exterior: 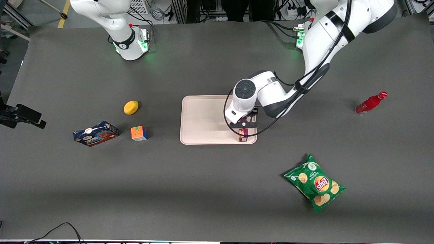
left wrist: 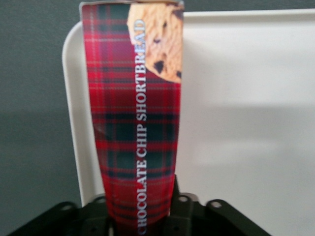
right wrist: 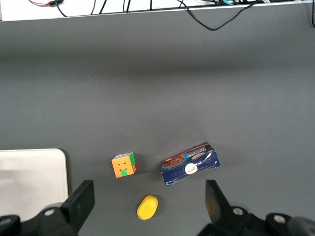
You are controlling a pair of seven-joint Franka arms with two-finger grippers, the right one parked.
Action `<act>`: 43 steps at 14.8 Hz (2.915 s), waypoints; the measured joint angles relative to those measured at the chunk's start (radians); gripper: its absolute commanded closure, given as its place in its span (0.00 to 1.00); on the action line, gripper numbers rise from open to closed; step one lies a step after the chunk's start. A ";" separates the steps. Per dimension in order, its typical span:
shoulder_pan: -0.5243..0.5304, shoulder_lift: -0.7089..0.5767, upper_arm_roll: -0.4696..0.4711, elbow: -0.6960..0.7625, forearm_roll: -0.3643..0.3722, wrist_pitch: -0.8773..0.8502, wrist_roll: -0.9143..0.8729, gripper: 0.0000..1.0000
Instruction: Place red cookie box on tray
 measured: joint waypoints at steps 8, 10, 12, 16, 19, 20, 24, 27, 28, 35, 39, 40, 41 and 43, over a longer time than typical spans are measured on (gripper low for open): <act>0.005 0.000 0.015 -0.003 0.002 0.003 0.000 0.00; 0.005 -0.001 0.014 -0.001 0.002 0.007 0.000 0.00; 0.006 -0.008 0.006 0.010 0.000 0.011 0.000 0.00; 0.017 -0.066 -0.019 0.041 -0.024 0.010 0.000 0.00; 0.038 -0.164 -0.022 0.051 -0.042 -0.039 0.044 0.00; 0.052 -0.203 -0.021 0.059 -0.088 -0.082 0.103 0.00; 0.085 -0.390 0.080 0.164 -0.286 -0.383 0.463 0.00; 0.089 -0.545 0.244 0.209 -0.398 -0.539 0.698 0.00; 0.089 -0.595 0.301 0.209 -0.429 -0.566 0.751 0.00; 0.070 -0.762 0.552 0.124 -0.519 -0.596 0.866 0.00; 0.035 -0.763 0.598 0.112 -0.542 -0.588 0.877 0.00; 0.034 -0.765 0.600 0.112 -0.566 -0.582 0.877 0.00; 0.034 -0.767 0.603 0.112 -0.580 -0.580 0.877 0.00; 0.033 -0.778 0.605 0.113 -0.590 -0.580 0.879 0.00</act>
